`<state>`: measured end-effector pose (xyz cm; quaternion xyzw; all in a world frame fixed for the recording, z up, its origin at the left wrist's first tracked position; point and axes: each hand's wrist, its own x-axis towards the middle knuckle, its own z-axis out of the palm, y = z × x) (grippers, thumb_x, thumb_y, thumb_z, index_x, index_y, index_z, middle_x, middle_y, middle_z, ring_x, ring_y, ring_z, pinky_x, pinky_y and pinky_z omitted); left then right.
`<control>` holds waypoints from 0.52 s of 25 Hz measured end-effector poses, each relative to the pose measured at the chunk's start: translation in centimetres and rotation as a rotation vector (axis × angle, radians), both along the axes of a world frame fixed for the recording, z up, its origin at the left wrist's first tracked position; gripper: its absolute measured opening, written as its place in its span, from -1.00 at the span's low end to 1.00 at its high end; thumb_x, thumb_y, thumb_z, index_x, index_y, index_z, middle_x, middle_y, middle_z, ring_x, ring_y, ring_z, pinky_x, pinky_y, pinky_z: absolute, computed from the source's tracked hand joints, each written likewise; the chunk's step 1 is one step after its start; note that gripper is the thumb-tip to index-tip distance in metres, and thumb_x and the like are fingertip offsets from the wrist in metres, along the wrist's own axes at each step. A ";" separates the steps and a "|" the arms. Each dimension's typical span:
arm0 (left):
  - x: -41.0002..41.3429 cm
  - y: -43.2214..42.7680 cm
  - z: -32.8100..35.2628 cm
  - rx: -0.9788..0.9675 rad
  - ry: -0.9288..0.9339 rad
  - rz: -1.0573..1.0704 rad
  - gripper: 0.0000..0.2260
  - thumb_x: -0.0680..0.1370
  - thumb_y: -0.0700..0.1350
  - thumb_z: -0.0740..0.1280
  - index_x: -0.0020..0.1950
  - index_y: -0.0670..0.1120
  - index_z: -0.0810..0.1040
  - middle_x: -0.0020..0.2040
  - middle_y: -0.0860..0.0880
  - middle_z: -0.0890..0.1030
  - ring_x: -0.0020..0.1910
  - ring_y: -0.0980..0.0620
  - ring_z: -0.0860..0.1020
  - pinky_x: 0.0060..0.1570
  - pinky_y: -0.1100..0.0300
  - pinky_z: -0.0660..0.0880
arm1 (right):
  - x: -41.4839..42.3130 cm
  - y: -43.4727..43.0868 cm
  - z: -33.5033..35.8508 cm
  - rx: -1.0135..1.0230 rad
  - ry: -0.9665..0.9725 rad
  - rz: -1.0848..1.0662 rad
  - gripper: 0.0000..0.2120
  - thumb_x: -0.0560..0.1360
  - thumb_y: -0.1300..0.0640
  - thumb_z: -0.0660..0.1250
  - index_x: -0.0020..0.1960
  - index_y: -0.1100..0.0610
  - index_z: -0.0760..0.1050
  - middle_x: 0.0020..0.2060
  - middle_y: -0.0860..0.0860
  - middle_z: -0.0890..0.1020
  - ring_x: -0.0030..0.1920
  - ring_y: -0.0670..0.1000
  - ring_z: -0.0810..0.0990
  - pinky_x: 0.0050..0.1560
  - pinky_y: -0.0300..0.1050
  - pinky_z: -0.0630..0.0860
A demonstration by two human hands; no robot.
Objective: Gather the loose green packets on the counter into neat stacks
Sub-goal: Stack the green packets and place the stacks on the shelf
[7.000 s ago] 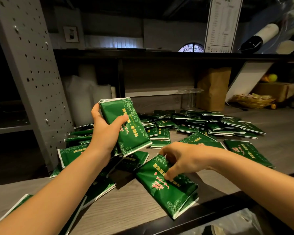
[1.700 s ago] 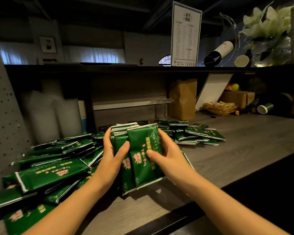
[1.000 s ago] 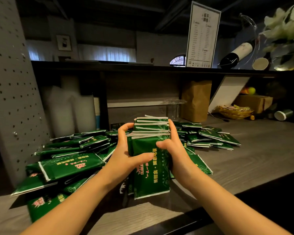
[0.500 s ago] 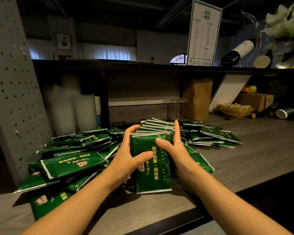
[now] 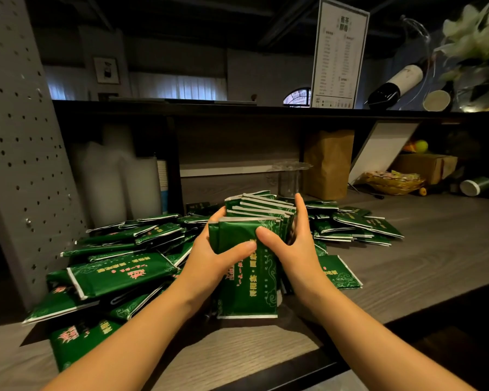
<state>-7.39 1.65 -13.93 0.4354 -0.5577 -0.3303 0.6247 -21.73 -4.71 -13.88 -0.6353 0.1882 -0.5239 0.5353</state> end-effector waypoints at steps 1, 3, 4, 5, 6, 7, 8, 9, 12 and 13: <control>-0.1 0.0 0.0 -0.004 0.008 0.004 -0.11 0.27 -0.11 0.56 0.50 0.05 0.18 0.20 -0.03 0.60 0.15 -0.02 0.59 0.16 -0.04 0.53 | 0.1 0.1 0.0 0.000 -0.007 -0.005 0.03 0.25 0.02 0.55 0.51 -0.18 -0.03 0.25 -0.21 0.42 0.12 -0.33 0.51 0.06 -0.31 0.55; -0.5 0.1 0.0 -0.023 0.042 0.015 -0.13 0.29 -0.18 0.56 0.48 0.10 0.19 0.14 0.01 0.64 0.10 0.03 0.62 0.00 0.15 0.59 | 0.3 0.3 -0.2 0.002 -0.007 -0.015 0.01 0.22 -0.03 0.56 0.50 -0.17 0.04 0.31 -0.10 0.45 0.22 -0.14 0.52 0.21 -0.08 0.52; -0.6 0.1 0.0 -0.032 0.055 0.019 -0.10 0.25 -0.16 0.57 0.47 0.12 0.19 0.10 0.05 0.66 0.07 0.07 0.63 -0.09 0.23 0.59 | 0.4 0.4 -0.2 0.004 -0.008 -0.008 0.01 0.18 -0.06 0.53 0.49 -0.16 0.07 0.29 -0.08 0.47 0.22 -0.10 0.53 0.22 -0.03 0.52; -0.7 0.1 -0.2 -0.036 0.065 0.014 -0.07 0.20 -0.11 0.58 0.45 0.15 0.17 0.08 0.08 0.66 0.05 0.10 0.63 -0.14 0.28 0.57 | 0.5 0.4 -0.3 0.012 -0.006 0.012 0.01 0.15 -0.10 0.51 0.49 -0.15 0.09 0.27 -0.06 0.50 0.21 -0.07 0.55 0.21 -0.01 0.52; -0.9 0.1 -0.3 -0.038 0.065 0.006 -0.03 0.13 -0.05 0.55 0.44 0.16 0.14 0.08 0.08 0.65 0.04 0.12 0.63 -0.17 0.31 0.56 | 0.5 0.5 -0.4 0.028 0.005 0.042 0.01 0.13 -0.12 0.49 0.48 -0.16 0.08 0.26 -0.05 0.51 0.20 -0.06 0.56 0.21 0.02 0.52; -1.1 0.2 -0.4 -0.036 0.061 0.006 0.04 0.07 0.00 0.55 0.46 0.17 0.10 0.11 0.08 0.63 0.05 0.14 0.62 -0.17 0.32 0.55 | 0.4 0.5 -0.4 0.045 0.025 0.072 0.03 0.11 -0.16 0.48 0.48 -0.18 0.06 0.27 -0.04 0.50 0.21 -0.03 0.55 0.23 0.05 0.51; -1.3 0.3 -0.5 -0.030 0.053 -0.002 0.14 0.00 0.05 0.59 0.46 0.18 0.06 0.16 0.07 0.59 0.07 0.15 0.61 -0.16 0.33 0.55 | 0.2 0.6 -0.5 0.058 0.049 0.098 0.05 0.10 -0.19 0.47 0.48 -0.21 0.03 0.30 -0.04 0.47 0.23 -0.02 0.54 0.25 0.08 0.49; -1.4 0.4 -0.6 -0.023 0.042 -0.020 0.21 -0.06 0.13 0.62 0.46 0.19 0.03 0.20 0.07 0.55 0.08 0.16 0.60 -0.14 0.33 0.54 | 0.1 0.7 -0.5 0.062 0.073 0.114 0.09 0.07 -0.22 0.47 0.48 -0.24 -0.01 0.34 -0.04 0.44 0.25 -0.01 0.52 0.27 0.10 0.46; -1.5 0.8 -0.6 -0.026 0.041 -0.077 0.23 -0.08 0.29 0.59 0.44 0.22 -0.03 0.25 0.09 0.49 0.09 0.24 0.58 -0.14 0.39 0.52 | -0.4 0.8 -0.5 0.030 0.138 0.119 0.18 0.03 -0.26 0.50 0.49 -0.26 -0.10 0.40 -0.05 0.36 0.32 -0.02 0.45 0.32 0.08 0.42; -1.4 0.8 -0.6 -0.024 0.043 -0.089 0.23 -0.07 0.31 0.58 0.44 0.22 -0.05 0.25 0.09 0.48 0.09 0.25 0.58 -0.13 0.40 0.52 | -0.5 0.8 -0.5 0.018 0.151 0.114 0.19 0.04 -0.26 0.50 0.49 -0.26 -0.11 0.41 -0.05 0.36 0.32 -0.02 0.45 0.32 0.09 0.41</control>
